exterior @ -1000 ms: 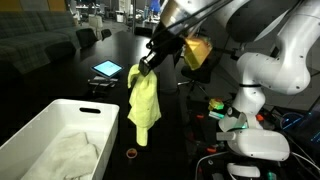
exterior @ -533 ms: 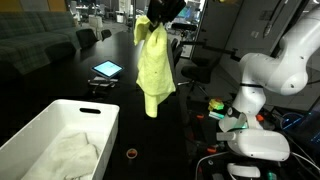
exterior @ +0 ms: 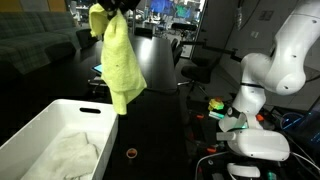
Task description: Pick up the cloths from the table and put them in the box, then pick up the marker and the seal tape put them in the cup
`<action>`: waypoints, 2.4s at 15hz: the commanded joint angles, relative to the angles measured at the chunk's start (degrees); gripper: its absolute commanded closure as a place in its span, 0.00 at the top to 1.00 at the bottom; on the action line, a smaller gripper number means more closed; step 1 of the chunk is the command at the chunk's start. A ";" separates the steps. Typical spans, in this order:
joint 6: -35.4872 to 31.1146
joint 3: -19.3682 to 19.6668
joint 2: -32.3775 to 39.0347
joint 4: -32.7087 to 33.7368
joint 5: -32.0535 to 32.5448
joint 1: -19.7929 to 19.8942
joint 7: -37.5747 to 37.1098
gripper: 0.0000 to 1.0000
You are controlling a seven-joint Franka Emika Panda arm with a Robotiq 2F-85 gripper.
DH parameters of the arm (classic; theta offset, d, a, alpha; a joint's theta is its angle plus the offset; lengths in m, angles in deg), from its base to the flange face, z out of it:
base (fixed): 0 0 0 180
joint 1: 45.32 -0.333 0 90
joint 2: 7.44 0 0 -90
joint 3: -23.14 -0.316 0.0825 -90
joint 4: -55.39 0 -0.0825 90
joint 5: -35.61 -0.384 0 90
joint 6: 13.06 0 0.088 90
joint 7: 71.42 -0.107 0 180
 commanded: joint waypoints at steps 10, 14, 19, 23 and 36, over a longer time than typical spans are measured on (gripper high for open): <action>-0.05 7.04 31.49 28.72 3.64 -6.52 10.07 0.03; -1.17 10.07 37.95 32.34 2.41 -8.75 12.75 0.03; -1.64 12.97 42.96 35.15 0.23 -10.34 14.38 0.38; -3.03 13.78 40.99 30.43 -1.51 -10.39 16.07 0.62; -23.03 12.10 22.49 -9.16 -9.01 -9.01 15.98 1.00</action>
